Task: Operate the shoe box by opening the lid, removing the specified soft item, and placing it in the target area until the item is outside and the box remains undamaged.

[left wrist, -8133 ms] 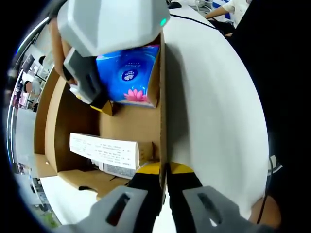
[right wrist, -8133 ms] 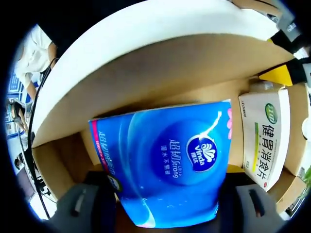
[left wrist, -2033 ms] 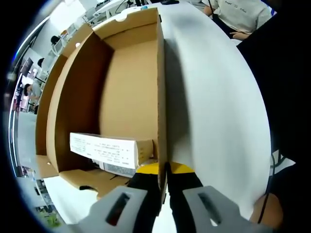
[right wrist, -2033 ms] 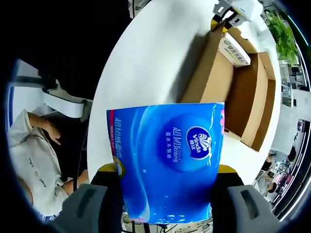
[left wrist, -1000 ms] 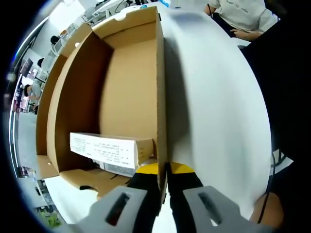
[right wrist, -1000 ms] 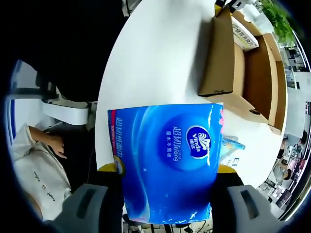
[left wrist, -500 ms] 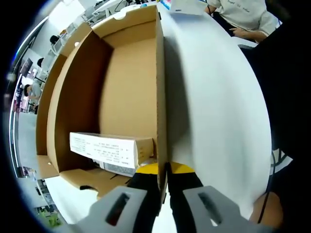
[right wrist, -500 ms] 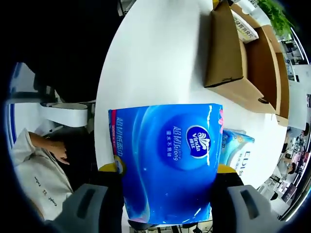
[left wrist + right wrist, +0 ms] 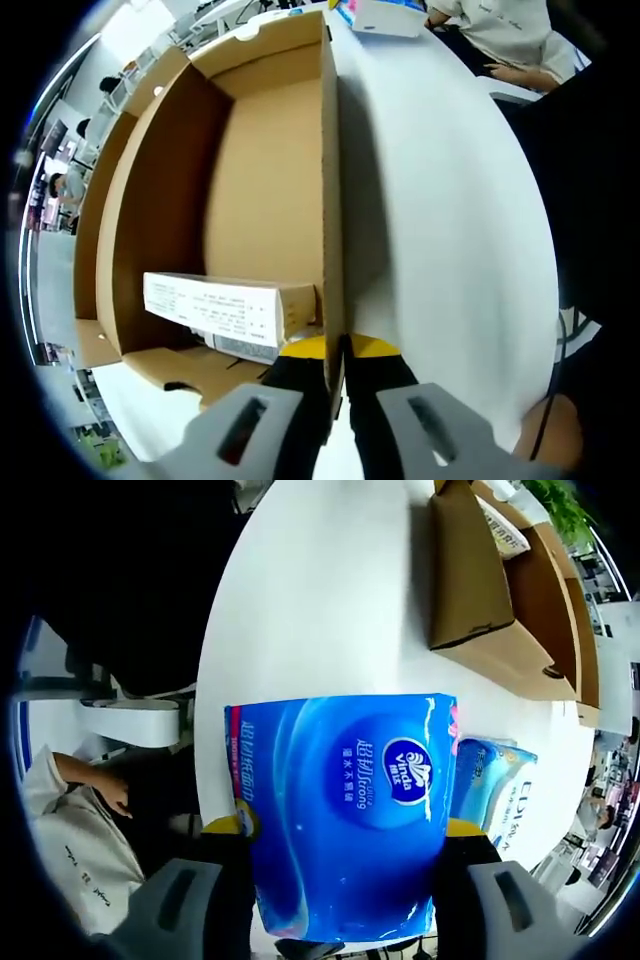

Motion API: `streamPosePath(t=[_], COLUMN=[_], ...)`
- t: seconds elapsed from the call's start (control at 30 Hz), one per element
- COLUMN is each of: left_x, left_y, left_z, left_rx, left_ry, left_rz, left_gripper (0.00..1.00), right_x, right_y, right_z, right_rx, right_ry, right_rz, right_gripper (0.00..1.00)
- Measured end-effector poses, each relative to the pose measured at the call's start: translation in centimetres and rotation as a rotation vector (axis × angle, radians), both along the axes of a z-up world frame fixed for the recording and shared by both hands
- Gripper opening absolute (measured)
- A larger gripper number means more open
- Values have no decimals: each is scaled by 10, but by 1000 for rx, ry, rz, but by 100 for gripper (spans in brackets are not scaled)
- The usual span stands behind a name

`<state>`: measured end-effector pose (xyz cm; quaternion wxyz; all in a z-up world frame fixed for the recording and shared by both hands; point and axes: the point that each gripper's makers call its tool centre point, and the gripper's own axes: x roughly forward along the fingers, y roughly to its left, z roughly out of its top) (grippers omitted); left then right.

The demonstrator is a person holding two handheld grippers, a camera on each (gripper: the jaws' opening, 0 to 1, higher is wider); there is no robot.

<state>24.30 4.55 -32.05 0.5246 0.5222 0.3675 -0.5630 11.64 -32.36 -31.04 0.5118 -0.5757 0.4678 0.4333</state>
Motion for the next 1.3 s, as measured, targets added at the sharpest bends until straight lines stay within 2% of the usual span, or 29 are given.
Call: streamPosePath(t=[0.5,0.97,1.3], left_x=[0,0,-1], left_y=[-1,-1,-1], left_z=[0,0,-1], left_rx=[3,9,10], left_ry=[-4,-6,-6], left_rz=[3,6,6], left_gripper=[4,4,4], right_x=[1,5,17], right_y=[-7,-11,-6], right_z=[-13,-14,-21], right_rx=[2,8,66], right_ry=[27,27,35], right_rz=[-22,-20,-61], right_gripper=[72,72,72])
